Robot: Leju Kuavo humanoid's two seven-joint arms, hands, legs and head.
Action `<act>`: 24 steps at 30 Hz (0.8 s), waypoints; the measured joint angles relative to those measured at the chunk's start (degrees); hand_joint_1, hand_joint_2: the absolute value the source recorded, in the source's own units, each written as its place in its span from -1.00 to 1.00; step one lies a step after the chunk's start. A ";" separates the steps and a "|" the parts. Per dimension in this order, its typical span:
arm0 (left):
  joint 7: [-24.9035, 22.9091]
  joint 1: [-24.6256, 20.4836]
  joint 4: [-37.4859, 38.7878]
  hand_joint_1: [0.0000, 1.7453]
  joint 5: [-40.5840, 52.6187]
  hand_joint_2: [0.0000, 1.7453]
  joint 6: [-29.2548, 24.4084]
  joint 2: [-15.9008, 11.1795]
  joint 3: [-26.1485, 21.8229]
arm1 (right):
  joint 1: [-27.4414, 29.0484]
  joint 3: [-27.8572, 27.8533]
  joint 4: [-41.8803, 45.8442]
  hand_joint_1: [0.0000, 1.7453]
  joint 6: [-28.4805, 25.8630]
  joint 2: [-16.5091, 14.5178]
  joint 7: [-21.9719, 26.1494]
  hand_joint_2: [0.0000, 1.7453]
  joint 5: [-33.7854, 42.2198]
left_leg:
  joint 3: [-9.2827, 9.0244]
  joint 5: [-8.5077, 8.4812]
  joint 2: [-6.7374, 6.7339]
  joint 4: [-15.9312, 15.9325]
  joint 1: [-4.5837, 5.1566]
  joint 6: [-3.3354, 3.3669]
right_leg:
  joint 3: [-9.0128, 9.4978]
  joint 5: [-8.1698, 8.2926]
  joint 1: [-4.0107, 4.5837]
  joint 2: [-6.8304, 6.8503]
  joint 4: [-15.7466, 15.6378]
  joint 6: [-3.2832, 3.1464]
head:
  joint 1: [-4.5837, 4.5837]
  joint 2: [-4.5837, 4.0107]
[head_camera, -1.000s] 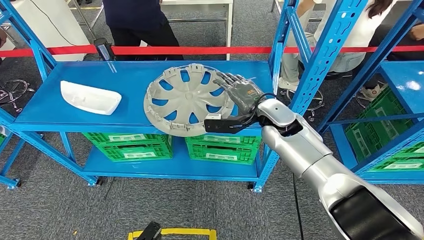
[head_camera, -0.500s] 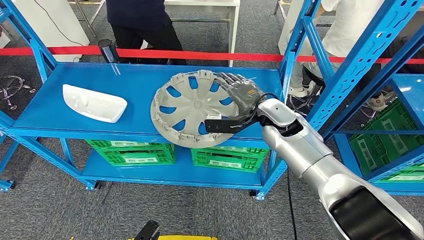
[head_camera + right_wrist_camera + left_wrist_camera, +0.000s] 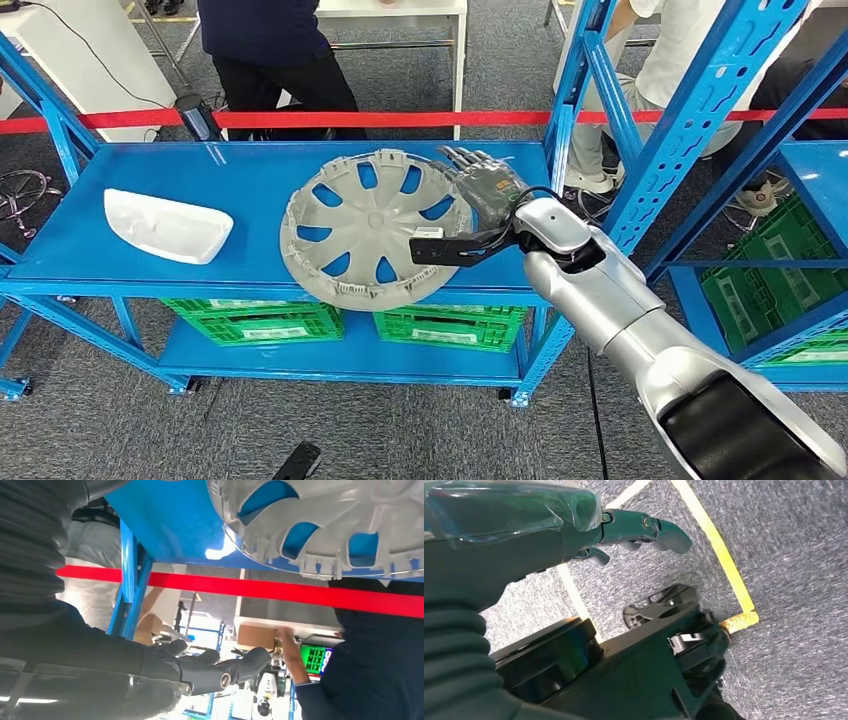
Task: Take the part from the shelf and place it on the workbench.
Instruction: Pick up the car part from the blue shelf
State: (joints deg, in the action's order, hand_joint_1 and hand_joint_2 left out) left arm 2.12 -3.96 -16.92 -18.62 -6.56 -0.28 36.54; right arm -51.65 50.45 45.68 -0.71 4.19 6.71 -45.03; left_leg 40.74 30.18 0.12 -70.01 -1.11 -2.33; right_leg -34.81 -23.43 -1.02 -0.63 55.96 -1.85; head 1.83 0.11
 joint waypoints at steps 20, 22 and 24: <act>-0.73 -0.21 0.00 -1.00 -0.33 1.00 0.13 -0.07 0.07 | -0.06 1.78 2.17 -1.00 11.72 -1.59 -1.70 1.00 7.03 | -7.52 -6.69 0.22 15.23 0.17 0.55 | 0.50 -0.39 0.12 -0.18 0.01 0.93 | -0.05 0.01; -0.91 -0.26 0.00 -1.00 -0.33 1.00 0.13 -0.13 0.08 | 0.14 2.24 2.91 -1.00 13.21 -1.91 -2.35 1.00 8.71 | -7.52 -6.70 0.22 15.23 0.17 0.57 | 0.50 -0.39 0.13 -0.18 0.02 0.93 | -0.05 0.02; -1.10 -0.29 0.00 -1.00 -0.35 1.00 0.13 -0.18 0.09 | 0.23 2.69 3.52 -1.00 14.64 -2.17 -2.88 1.00 10.73 | -7.52 -6.71 0.22 15.23 0.16 0.58 | 0.50 -0.39 0.14 -0.18 0.02 0.93 | -0.05 0.01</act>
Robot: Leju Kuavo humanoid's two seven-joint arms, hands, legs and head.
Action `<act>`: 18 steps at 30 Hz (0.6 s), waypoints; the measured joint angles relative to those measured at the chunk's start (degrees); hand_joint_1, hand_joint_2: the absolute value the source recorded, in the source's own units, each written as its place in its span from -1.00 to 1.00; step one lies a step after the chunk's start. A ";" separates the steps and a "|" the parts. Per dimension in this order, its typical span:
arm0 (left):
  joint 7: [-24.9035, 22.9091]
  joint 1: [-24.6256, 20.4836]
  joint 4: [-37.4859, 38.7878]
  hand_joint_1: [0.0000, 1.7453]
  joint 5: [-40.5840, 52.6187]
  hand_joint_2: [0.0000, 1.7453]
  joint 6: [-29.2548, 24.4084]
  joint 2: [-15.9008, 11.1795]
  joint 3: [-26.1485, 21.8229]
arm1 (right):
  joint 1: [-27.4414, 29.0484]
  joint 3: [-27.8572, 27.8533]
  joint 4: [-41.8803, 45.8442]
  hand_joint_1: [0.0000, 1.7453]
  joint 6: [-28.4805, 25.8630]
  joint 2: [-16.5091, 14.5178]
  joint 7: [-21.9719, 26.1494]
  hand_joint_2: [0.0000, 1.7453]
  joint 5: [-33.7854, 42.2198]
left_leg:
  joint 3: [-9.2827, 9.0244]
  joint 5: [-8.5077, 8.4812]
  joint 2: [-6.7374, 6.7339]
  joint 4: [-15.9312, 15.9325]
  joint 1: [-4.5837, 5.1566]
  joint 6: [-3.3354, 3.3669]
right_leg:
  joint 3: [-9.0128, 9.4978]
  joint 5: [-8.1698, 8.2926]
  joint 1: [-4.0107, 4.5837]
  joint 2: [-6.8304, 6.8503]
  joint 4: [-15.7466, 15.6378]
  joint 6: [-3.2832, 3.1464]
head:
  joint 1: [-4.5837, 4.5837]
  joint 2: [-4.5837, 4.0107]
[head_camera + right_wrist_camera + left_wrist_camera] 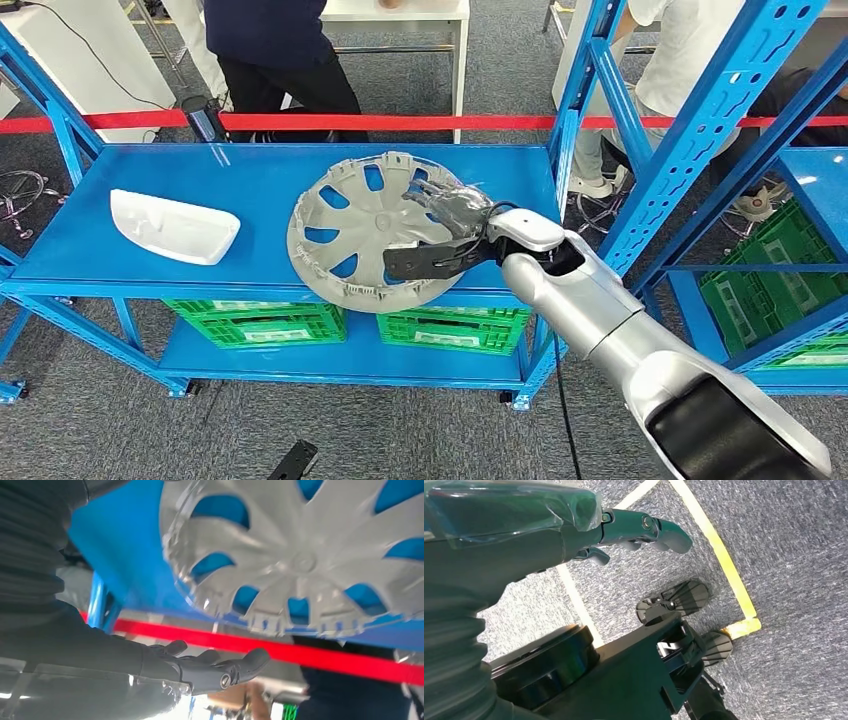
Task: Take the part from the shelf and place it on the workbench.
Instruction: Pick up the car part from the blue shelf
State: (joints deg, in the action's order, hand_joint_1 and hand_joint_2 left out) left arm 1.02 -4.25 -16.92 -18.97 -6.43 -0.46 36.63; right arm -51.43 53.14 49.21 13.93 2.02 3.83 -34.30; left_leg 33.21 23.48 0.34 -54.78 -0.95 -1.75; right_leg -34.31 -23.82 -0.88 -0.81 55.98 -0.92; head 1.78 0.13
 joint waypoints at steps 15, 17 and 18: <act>-0.72 -0.04 -0.01 -1.00 -0.49 1.00 0.02 -0.44 0.03 | 0.49 2.87 -0.95 -1.00 3.75 -1.34 -2.91 1.00 5.76 | 0.02 0.00 0.01 0.00 0.00 0.01 | 0.01 0.00 0.00 0.01 0.00 0.00 | 0.01 0.00; -1.02 -0.04 -0.02 -1.00 -0.49 1.00 0.03 -0.52 0.04 | 0.47 3.15 -2.35 -1.00 3.71 -1.45 -3.54 1.00 5.84 | 0.02 0.00 0.01 -0.01 0.01 0.01 | 0.01 0.00 0.00 0.01 0.00 0.00 | 0.01 0.01; -1.20 -0.05 -0.02 -1.00 -0.49 1.00 0.04 -0.55 0.05 | 0.45 3.25 -3.09 -1.00 3.70 -1.50 -3.94 1.00 5.84 | 0.02 0.00 0.01 -0.01 0.00 0.01 | 0.01 0.00 0.00 0.01 0.00 0.00 | 0.01 0.01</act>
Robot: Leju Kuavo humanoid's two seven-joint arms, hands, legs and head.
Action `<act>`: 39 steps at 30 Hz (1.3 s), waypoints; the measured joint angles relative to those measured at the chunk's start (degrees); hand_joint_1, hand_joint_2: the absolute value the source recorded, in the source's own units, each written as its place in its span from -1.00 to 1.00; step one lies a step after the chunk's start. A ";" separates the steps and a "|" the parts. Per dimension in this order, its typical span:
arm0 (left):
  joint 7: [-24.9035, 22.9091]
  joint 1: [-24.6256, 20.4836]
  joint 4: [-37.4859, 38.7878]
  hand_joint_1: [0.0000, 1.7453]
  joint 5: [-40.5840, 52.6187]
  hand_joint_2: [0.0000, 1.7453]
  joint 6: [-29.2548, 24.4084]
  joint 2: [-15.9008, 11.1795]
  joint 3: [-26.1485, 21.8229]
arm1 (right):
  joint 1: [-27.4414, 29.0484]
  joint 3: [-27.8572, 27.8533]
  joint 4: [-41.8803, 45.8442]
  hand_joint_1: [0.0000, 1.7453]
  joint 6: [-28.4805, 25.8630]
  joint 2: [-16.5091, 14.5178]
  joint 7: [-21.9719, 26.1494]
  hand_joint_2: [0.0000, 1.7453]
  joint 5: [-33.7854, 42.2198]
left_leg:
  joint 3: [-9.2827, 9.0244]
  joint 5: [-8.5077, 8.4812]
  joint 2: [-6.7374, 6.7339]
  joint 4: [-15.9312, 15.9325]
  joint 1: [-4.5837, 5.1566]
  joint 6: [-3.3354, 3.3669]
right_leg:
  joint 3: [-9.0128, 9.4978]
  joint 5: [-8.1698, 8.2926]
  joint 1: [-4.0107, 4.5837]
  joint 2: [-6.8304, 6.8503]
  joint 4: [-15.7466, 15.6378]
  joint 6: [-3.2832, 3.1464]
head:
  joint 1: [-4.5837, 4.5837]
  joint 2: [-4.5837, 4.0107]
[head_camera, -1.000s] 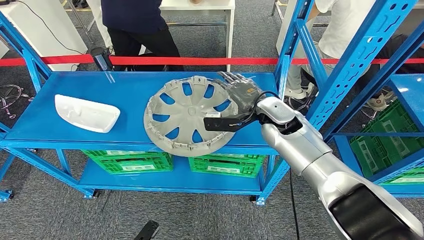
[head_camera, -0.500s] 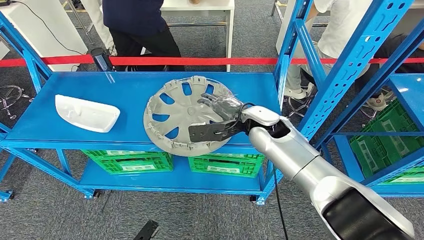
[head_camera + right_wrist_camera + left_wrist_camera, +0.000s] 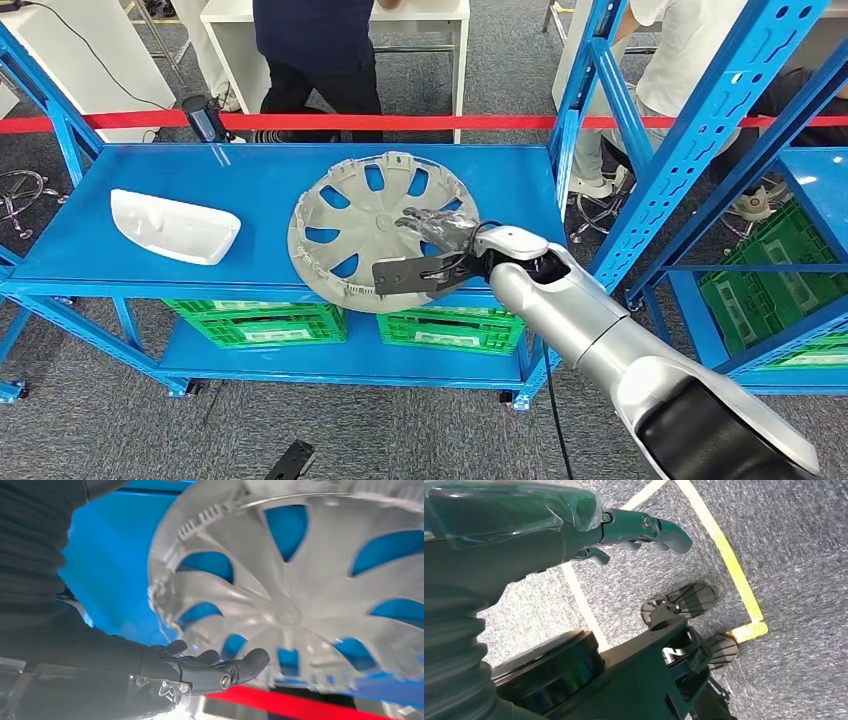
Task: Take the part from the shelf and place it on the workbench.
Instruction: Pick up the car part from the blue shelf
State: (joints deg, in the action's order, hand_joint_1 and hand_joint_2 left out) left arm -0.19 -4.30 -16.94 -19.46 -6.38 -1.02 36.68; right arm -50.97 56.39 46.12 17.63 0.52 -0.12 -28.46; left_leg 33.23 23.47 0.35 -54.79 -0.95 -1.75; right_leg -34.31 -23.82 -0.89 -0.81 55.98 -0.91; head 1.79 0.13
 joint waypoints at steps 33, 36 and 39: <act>-0.95 -0.65 -0.22 -1.00 0.25 1.00 -0.02 -0.70 1.67 | 2.26 0.25 -6.56 -1.00 6.18 -0.91 2.94 1.00 5.51 | 0.00 0.00 0.00 0.00 0.00 0.00 | 0.00 0.00 0.01 0.00 0.01 0.00 | -0.01 0.00; -0.96 -0.67 -0.31 -1.00 0.26 1.00 0.06 -0.79 1.73 | 2.35 0.49 -6.62 -1.00 6.85 -0.91 2.84 1.00 5.58 | 0.00 0.00 0.00 0.00 0.00 0.00 | 0.00 0.00 0.00 0.00 0.00 0.00 | -0.01 -0.01; -0.98 -0.67 -0.35 -1.00 0.15 1.00 0.07 -0.87 1.73 | 2.27 0.99 -6.86 -1.00 7.74 -0.91 2.68 1.00 5.61 | -0.01 0.00 0.00 0.00 0.00 0.00 | 0.00 0.00 0.00 0.00 0.00 0.00 | -0.01 -0.01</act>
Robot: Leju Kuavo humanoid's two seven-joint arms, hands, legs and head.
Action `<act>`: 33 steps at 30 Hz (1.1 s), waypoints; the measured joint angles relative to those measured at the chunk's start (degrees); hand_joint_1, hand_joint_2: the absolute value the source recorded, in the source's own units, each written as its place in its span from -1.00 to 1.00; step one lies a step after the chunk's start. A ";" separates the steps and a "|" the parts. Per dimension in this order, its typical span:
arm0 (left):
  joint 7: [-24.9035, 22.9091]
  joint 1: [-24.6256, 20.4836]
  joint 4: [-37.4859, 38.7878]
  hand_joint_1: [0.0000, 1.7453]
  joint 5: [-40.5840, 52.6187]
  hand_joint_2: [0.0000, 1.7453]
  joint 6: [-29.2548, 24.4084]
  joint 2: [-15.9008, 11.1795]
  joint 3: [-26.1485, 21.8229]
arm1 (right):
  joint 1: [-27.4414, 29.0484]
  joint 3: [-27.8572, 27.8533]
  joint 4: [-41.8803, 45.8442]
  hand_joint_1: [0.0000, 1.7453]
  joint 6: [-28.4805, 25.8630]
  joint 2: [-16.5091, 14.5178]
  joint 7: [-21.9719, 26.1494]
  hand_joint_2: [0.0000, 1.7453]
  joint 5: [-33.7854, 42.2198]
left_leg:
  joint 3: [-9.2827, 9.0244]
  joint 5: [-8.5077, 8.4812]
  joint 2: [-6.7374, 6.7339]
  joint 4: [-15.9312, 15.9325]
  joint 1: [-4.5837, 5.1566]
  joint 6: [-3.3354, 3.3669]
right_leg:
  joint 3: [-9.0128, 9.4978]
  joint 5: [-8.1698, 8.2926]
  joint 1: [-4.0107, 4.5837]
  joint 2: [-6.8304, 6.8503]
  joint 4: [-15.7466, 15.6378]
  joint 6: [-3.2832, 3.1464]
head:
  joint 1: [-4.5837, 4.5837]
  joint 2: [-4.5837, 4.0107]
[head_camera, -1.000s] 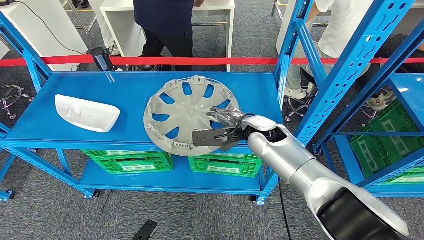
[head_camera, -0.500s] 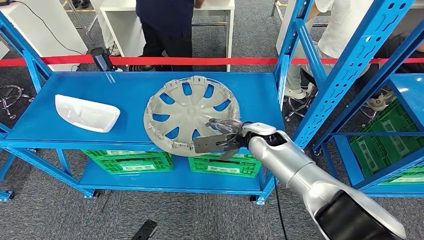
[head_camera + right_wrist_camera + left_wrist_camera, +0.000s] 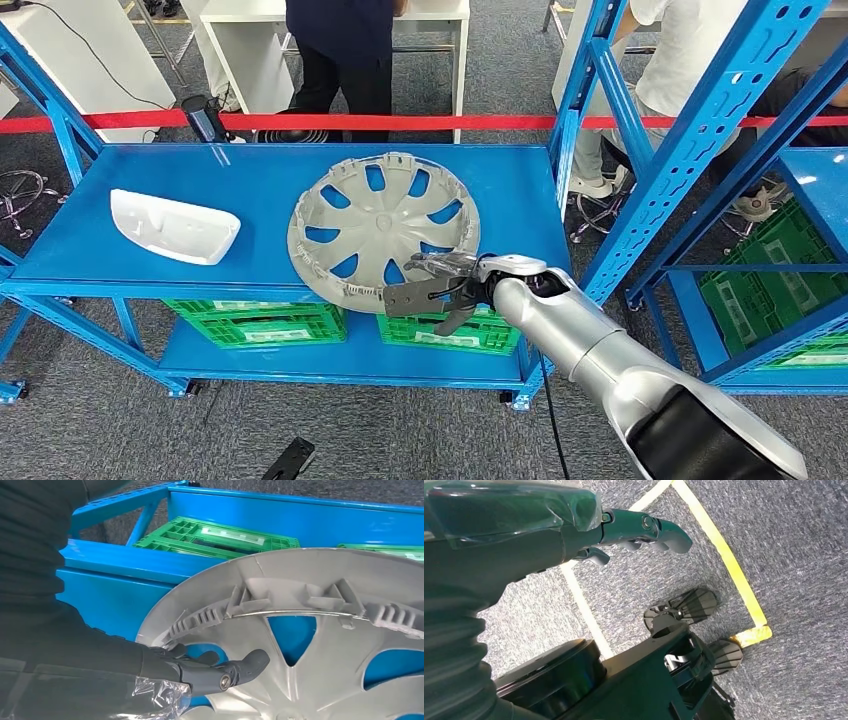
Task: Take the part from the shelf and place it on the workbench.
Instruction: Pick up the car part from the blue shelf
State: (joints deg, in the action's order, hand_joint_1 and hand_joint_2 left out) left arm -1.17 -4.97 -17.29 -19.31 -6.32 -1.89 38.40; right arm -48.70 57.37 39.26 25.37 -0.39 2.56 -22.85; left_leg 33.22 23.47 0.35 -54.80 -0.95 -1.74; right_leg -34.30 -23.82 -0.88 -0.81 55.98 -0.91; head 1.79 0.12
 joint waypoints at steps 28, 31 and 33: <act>0.57 -0.04 -0.05 -1.00 -1.05 1.00 0.98 -0.22 0.00 | -4.59 9.48 -4.22 1.00 3.39 1.18 -0.91 1.00 -5.57 | -0.37 -0.01 0.15 -0.08 0.07 0.08 | 0.50 -0.10 -0.03 0.18 -0.04 0.17 | -0.02 0.00; 0.90 -0.04 -0.09 -1.00 -1.36 1.00 0.98 -0.23 0.00 | -4.82 10.00 -4.37 1.00 3.37 1.60 -0.82 1.00 -5.68 | -0.45 0.02 0.14 -0.09 0.11 0.13 | 0.57 -0.10 -0.07 0.18 -0.04 0.18 | -0.02 0.01; 1.14 -0.04 -0.11 -1.00 -1.60 1.00 0.95 -0.23 0.00 | -4.82 10.31 -4.42 1.00 3.34 1.84 -0.63 1.00 -5.74 | -0.47 0.03 0.14 -0.09 0.14 0.15 | 0.59 -0.11 -0.09 0.18 -0.04 0.19 | -0.01 0.01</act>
State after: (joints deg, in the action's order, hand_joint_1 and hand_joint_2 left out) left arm -0.03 -5.01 -17.40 -20.91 -5.37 -2.12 38.40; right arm -53.52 67.69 34.84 28.71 1.45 1.93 -28.59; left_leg 32.75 23.50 0.49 -54.89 -0.81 -1.60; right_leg -33.72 -23.93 -0.98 -0.63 55.94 -0.72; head 1.78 0.13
